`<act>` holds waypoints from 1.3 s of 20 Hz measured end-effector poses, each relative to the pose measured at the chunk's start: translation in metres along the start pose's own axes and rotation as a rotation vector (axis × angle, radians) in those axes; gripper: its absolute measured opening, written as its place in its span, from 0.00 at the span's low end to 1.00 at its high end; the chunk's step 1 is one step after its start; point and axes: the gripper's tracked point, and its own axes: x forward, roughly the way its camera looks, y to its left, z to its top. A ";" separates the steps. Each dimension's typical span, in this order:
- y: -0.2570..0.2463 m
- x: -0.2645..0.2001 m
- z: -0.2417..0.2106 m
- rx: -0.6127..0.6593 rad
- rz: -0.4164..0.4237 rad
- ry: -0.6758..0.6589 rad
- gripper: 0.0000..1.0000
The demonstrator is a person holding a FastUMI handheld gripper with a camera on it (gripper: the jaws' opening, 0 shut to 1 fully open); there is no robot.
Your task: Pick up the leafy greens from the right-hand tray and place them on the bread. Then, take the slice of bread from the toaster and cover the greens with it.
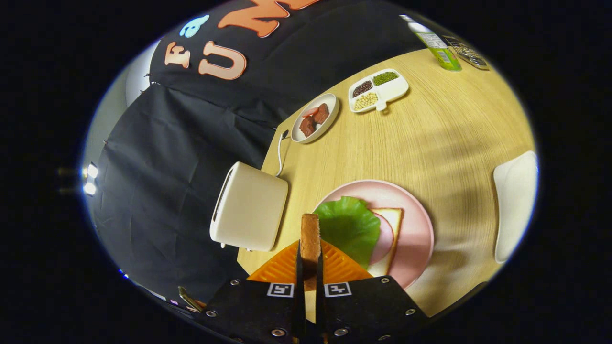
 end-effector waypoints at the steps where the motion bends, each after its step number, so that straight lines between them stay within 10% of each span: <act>1: -0.007 0.002 -0.001 -0.004 -0.013 0.002 0.09; 7: -0.033 0.006 -0.003 -0.051 -0.098 -0.017 0.12; 16: -0.055 -0.011 0.035 -0.177 -0.223 -0.197 0.50; 26: -0.036 -0.053 0.088 -0.428 -0.331 -0.493 0.70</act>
